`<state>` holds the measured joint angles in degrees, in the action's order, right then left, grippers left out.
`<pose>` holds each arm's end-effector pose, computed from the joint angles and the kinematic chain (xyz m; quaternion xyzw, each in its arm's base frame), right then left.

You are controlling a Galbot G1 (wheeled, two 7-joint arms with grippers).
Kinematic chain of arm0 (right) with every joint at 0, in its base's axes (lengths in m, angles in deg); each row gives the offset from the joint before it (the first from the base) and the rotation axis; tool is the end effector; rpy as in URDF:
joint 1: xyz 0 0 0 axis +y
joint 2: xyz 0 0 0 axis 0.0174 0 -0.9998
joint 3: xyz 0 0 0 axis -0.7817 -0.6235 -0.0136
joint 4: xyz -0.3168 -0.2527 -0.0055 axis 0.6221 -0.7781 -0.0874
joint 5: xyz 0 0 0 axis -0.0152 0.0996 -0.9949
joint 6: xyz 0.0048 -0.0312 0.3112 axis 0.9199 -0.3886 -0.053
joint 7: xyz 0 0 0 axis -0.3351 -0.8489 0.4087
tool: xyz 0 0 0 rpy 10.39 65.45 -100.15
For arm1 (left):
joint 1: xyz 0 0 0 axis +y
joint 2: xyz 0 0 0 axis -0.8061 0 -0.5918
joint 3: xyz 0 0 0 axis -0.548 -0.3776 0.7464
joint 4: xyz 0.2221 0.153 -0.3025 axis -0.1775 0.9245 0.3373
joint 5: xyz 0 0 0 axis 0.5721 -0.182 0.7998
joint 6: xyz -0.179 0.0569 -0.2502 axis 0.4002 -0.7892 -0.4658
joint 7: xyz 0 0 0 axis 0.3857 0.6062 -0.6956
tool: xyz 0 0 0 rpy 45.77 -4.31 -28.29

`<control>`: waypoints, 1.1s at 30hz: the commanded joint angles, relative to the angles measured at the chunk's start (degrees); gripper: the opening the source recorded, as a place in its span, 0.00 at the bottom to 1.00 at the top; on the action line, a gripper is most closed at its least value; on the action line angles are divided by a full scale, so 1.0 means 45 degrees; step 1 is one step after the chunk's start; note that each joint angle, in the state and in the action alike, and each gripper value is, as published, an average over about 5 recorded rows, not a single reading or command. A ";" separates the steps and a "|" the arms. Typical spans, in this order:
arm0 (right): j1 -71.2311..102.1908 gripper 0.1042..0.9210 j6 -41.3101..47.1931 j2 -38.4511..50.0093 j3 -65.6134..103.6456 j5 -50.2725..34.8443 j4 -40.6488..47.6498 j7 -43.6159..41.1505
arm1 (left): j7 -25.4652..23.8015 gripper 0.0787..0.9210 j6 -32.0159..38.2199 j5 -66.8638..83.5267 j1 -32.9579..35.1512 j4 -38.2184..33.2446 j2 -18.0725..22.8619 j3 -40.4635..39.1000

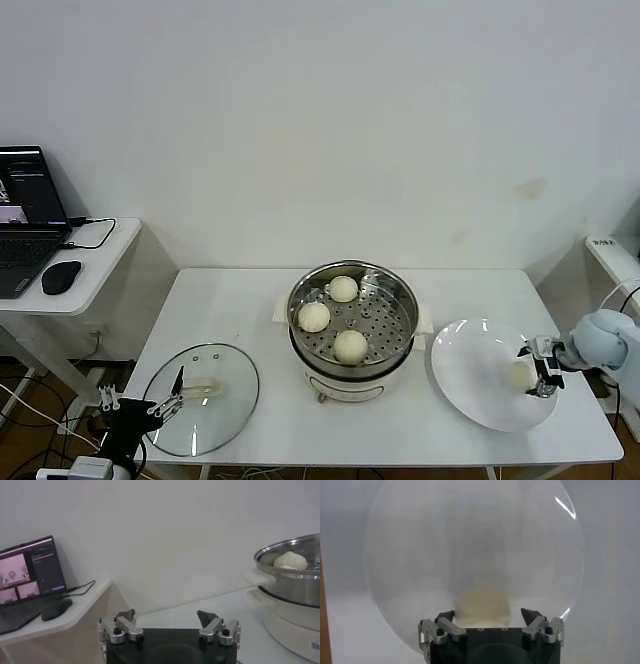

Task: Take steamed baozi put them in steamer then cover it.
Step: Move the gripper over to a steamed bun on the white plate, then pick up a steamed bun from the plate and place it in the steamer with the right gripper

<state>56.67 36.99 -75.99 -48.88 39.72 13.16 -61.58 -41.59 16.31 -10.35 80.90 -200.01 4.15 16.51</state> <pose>0.3850 -0.3414 -0.2532 0.4192 -0.5805 0.5383 0.4444 0.0418 0.1142 -0.2868 0.0088 -0.9848 -0.1402 0.1024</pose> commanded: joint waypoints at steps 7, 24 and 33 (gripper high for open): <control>0.0156 0.64 0.0093 -0.0044 0.0217 0.0120 0.0055 -0.0169 | 0.0003 0.88 0.0009 0.0004 0.0005 0.0021 0.0019 0.0009; -0.7199 0.57 0.2112 0.1389 -0.3713 -0.3756 -0.3478 -0.0750 | -0.0010 0.88 -0.0001 0.0038 -0.0162 -0.0042 -0.0053 -0.0106; -1.3939 0.58 0.4019 -0.0476 -0.8759 -0.6668 -0.4681 0.0244 | -0.0012 0.88 0.0005 0.0090 -0.0265 -0.0018 -0.0101 -0.0162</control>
<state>24.43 46.80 -72.85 -67.46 23.67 -0.82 -63.39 -41.62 16.33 -10.01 79.74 -200.15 3.72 15.83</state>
